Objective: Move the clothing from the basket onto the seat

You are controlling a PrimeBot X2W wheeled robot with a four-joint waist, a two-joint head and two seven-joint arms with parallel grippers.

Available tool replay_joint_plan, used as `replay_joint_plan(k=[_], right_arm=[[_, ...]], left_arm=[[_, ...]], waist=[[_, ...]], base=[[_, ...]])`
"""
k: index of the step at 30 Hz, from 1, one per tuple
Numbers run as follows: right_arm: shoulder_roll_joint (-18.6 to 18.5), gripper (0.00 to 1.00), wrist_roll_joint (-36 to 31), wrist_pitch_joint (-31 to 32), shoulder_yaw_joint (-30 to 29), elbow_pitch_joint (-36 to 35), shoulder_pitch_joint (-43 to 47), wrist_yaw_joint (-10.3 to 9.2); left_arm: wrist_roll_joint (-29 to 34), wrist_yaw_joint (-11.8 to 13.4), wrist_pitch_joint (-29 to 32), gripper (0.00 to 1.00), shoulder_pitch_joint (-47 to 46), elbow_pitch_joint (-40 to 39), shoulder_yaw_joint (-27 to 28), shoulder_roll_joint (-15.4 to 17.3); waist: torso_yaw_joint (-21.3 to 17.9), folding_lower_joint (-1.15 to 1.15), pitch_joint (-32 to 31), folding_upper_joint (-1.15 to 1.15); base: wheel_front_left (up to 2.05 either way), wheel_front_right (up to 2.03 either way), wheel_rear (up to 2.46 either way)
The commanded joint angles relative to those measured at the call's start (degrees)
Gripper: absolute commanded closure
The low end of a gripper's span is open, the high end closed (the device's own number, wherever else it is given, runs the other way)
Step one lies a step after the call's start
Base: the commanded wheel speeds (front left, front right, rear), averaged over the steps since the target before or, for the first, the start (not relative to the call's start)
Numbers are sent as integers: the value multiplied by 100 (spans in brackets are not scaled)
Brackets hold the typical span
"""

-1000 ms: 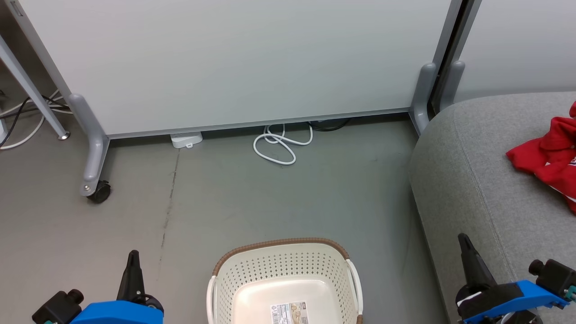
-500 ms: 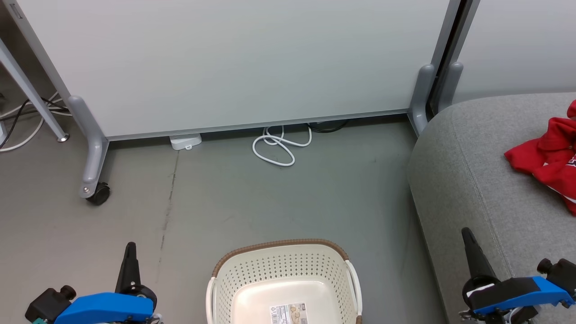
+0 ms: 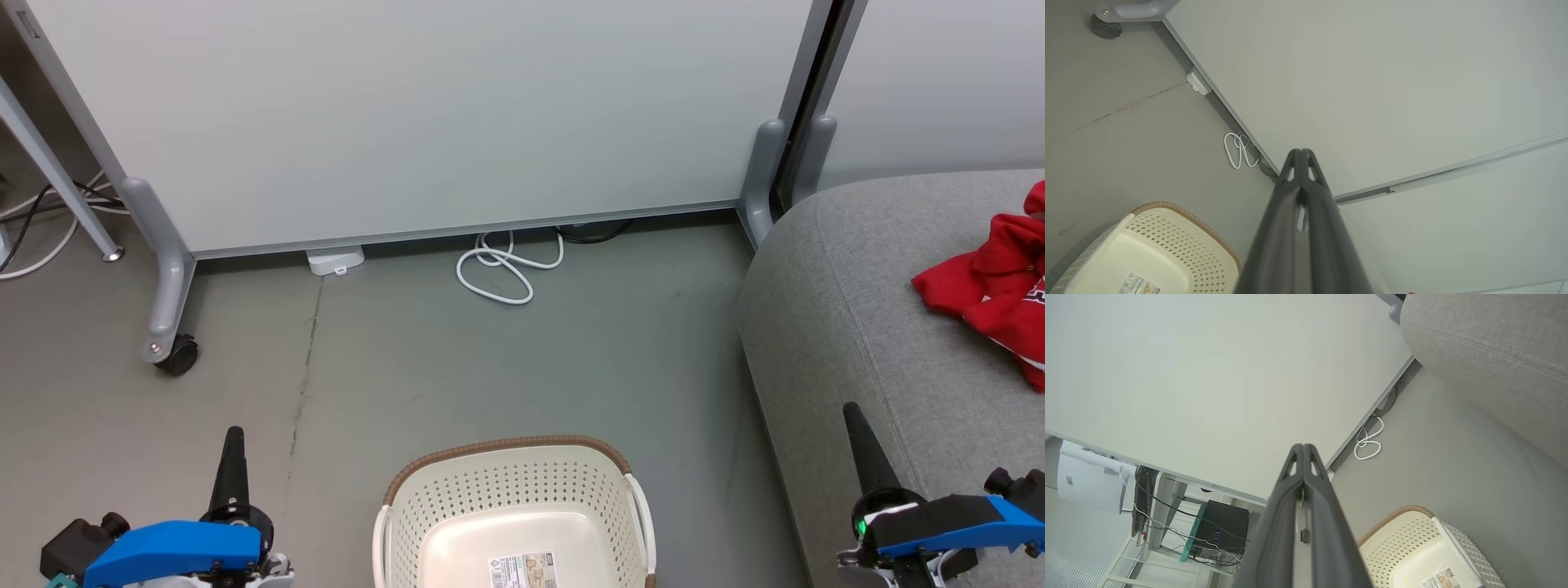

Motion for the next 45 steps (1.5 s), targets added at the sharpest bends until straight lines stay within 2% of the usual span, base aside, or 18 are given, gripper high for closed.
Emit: replay_joint_plan(k=[1,45], right_arm=[[-29,100,154,39,-20,-76,-132,3],[-39,100,2376,367,-136,-106,-274,4]], left_arm=[[-137,-31,36,100,-147,-81,43,17],[-2022,-50,581,100,-336,-311,236,-35]], waist=[[-2,0,-3,0],[-59,-1,-84,0]], base=[[0,0,0],[0,0,0]])
